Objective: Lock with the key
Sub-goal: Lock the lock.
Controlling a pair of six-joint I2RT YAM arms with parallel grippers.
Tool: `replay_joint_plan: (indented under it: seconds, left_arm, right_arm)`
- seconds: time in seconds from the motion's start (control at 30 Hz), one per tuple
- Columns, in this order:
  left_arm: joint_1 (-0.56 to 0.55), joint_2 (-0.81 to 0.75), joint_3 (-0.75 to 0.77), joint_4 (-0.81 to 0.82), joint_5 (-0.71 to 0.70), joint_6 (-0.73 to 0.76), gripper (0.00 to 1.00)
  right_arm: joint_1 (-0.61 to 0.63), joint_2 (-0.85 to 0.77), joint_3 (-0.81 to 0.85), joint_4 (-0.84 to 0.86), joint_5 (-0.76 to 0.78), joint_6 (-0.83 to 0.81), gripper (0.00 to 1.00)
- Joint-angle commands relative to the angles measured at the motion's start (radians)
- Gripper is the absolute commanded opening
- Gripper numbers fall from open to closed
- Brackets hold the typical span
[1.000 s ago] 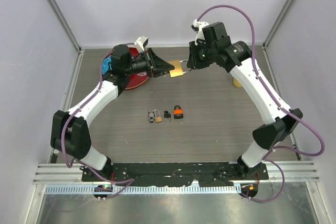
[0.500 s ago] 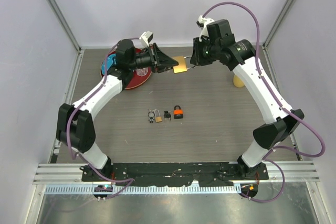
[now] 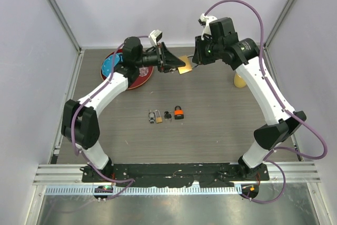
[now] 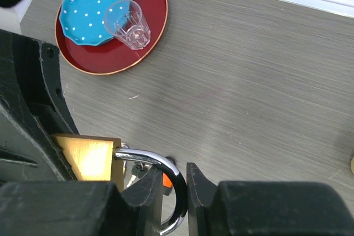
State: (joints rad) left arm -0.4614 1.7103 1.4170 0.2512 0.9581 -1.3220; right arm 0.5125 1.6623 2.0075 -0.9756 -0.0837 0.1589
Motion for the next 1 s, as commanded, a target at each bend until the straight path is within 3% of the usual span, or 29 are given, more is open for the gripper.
replay_joint_plan:
  seconds: [0.0,0.17,0.23,0.27,0.33,0.37,0.57,0.97]
  left_arm:
    - [-0.243,0.003,-0.081,0.095,-0.084,0.018,0.00]
    - [-0.152,-0.110,-0.270,0.178,-0.148,-0.043,0.00]
    - [-0.109,-0.138,-0.323,0.253,-0.186,-0.103,0.00]
    - [-0.097,-0.168,-0.366,0.272,-0.227,-0.112,0.00]
    - [-0.074,-0.198,-0.404,0.305,-0.280,-0.131,0.00]
    - [-0.068,-0.213,-0.433,0.318,-0.298,-0.135,0.00]
    - [-0.056,-0.274,-0.477,0.437,-0.412,-0.161,0.00]
    - [-0.056,-0.270,-0.458,0.655,-0.443,-0.209,0.00]
  right_arm:
    - [0.187,-0.030,0.053,0.494,-0.633,0.271,0.02]
    - [0.057,-0.067,-0.018,0.517,-0.617,0.353,0.04]
    - [0.006,-0.085,-0.085,0.541,-0.610,0.399,0.16]
    - [-0.009,-0.111,-0.114,0.575,-0.607,0.419,0.32]
    - [-0.034,-0.136,-0.189,0.609,-0.578,0.459,0.46]
    - [-0.038,-0.147,-0.216,0.624,-0.570,0.470,0.58]
    - [-0.061,-0.229,-0.375,0.696,-0.464,0.542,0.83]
    - [-0.100,-0.328,-0.638,1.018,-0.447,0.774,0.84]
